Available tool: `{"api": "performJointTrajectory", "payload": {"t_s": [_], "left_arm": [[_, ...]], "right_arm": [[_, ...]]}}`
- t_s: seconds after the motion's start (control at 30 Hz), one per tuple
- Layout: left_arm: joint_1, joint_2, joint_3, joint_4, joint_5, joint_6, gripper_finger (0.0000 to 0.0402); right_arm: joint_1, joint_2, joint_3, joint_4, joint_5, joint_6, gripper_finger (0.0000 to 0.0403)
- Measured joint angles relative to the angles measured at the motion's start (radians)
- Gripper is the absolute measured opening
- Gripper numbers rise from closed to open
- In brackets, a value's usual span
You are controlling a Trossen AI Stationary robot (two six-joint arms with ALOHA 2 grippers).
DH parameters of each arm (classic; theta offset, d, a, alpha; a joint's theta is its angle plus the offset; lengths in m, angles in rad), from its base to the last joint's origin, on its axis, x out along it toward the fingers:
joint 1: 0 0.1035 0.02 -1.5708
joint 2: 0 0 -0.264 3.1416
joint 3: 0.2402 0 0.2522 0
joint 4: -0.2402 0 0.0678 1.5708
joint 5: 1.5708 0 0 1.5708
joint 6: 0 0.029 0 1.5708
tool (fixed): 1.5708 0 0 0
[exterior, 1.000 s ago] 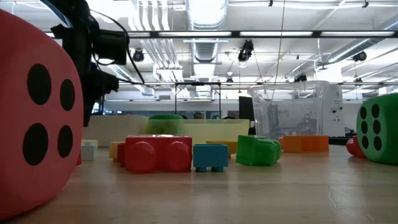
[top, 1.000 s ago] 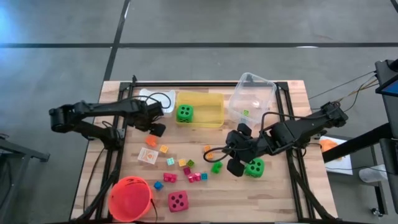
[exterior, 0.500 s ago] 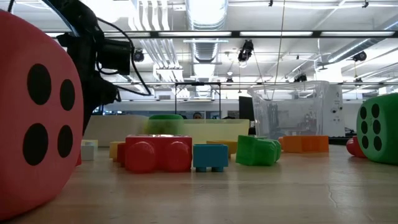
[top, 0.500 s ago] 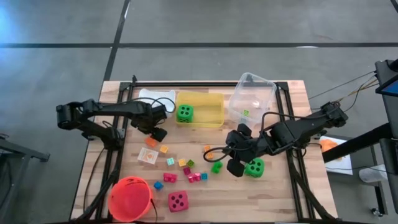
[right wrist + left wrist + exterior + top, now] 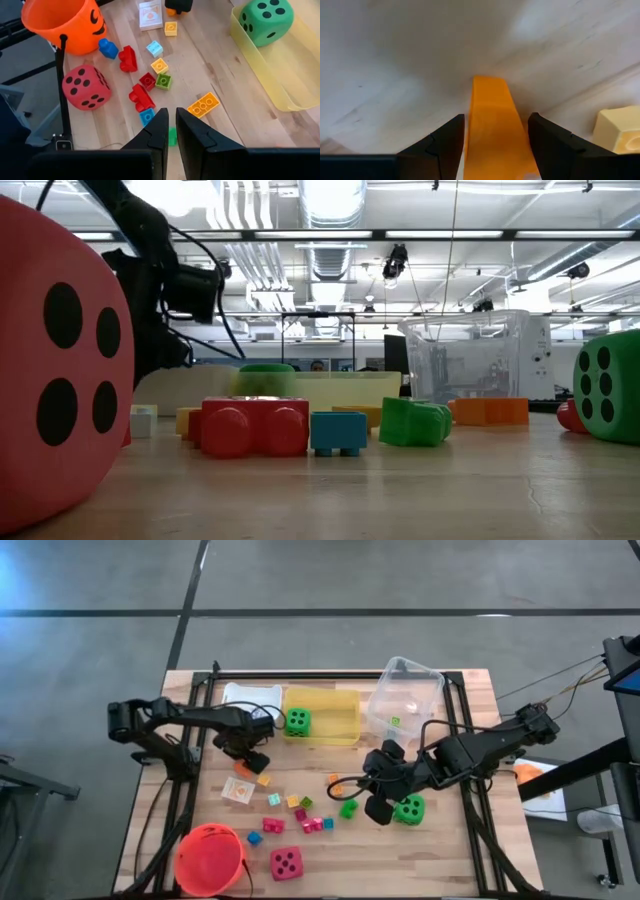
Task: Pick & Place Toys
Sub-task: Put the left orange game piece into the transparent bin
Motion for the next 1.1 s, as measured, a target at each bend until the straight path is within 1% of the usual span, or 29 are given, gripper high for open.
{"api": "performJointTrajectory", "payload": {"t_s": [0.07, 0.13, 0.27, 0.3, 0.57, 0.73, 0.9, 1.0, 1.1], "left_arm": [[-0.001, 0.021, 0.0, 0.007, 0.014, 0.012, 0.0204], [-0.001, 0.036, 0.002, 0.005, 0.022, 0.015, 0.0192], [-0.001, 0.036, 0.003, 0.002, 0.025, 0.017, 0.0143], [-0.001, 0.031, 0.002, 0.003, 0.026, 0.017, 0.0139], [-0.001, -0.011, 0.001, 0.011, 0.041, 0.014, 0.0131], [-0.001, -0.037, 0.01, 0.011, 0.054, 0.0, 0.0128], [-0.001, -0.088, 0.027, 0.011, 0.055, -0.013, 0.0127], [-0.001, -0.126, 0.045, 0.01, 0.055, -0.019, 0.0127], [-0.002, -0.164, 0.068, 0.009, 0.055, -0.038, 0.0127]], "right_arm": [[0.0, 0.0, 0.0, 0.0, 0.0, 0.0, 0.0032], [0.0, 0.0, 0.0, 0.0, 0.0, 0.0, 0.0032], [0.0, 0.0, 0.0, 0.0, 0.0, 0.0, 0.0032], [0.0, 0.0, 0.0, 0.0, 0.001, 0.0, 0.0032], [0.0, 0.0, 0.0, 0.001, 0.001, -0.076, 0.0032], [-0.001, 0.0, 0.0, -0.001, 0.002, -0.068, 0.0032], [-0.004, 0.016, -0.002, -0.009, -0.003, -0.057, 0.0035], [-0.007, 0.036, -0.01, -0.01, -0.023, -0.113, 0.0055], [-0.009, 0.06, -0.016, -0.009, -0.019, -0.141, 0.01]]}}
